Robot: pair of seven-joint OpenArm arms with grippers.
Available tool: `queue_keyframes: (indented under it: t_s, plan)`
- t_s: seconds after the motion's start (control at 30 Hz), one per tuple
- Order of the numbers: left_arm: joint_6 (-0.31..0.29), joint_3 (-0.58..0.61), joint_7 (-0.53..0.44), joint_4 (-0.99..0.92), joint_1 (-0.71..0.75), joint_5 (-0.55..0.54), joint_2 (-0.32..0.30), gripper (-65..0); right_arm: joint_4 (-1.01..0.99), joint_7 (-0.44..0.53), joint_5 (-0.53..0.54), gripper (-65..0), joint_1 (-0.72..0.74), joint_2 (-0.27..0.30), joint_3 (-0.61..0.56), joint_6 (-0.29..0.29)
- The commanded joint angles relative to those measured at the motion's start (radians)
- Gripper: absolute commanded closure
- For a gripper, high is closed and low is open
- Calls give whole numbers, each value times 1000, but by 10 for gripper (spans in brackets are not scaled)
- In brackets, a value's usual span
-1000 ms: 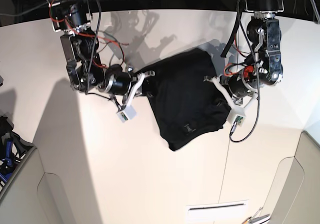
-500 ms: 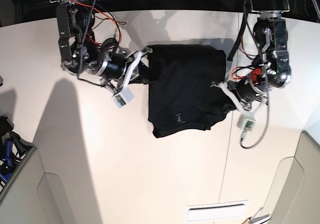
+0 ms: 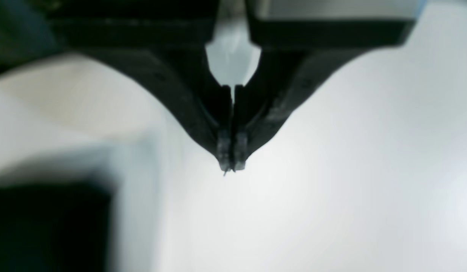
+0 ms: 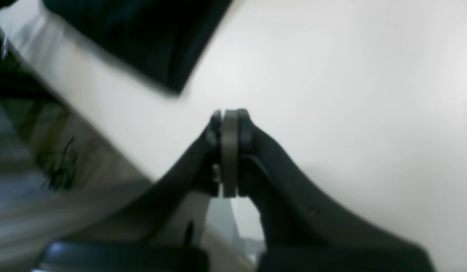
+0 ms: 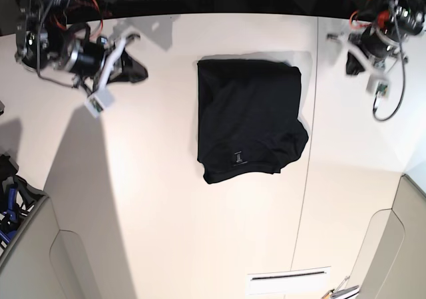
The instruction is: Fold the T-shirt properly
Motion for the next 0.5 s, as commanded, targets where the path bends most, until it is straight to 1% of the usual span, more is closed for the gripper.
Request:
queue_keyframes:
  t_s: [0.0,0.1,0.17,0.33,0.4,0.47]
  plan:
    - [-5,-33,-6,27,37,-28,-11,0,29,14,33,0,-30,30,4,7]
    - [-5,-98,17,34,144,-91,-11,0,38,13,71,0,-125,83,4,7]
    - [-5,-116,17,34,220,-101,-11,0,37,13,74,0,-190,111,4,8]
    - [-5,-108,13,33,394,-101,-11,0,29,14,79,0,-345,160,3,17]
    - [-6,-100,10,28,446,-106,-11,0,16,17,112,0,-383,182,-3,17]
    - [-6,-88,-24,5,481,-110,-11,0,4,18,128,0,-399,214,-26,17]
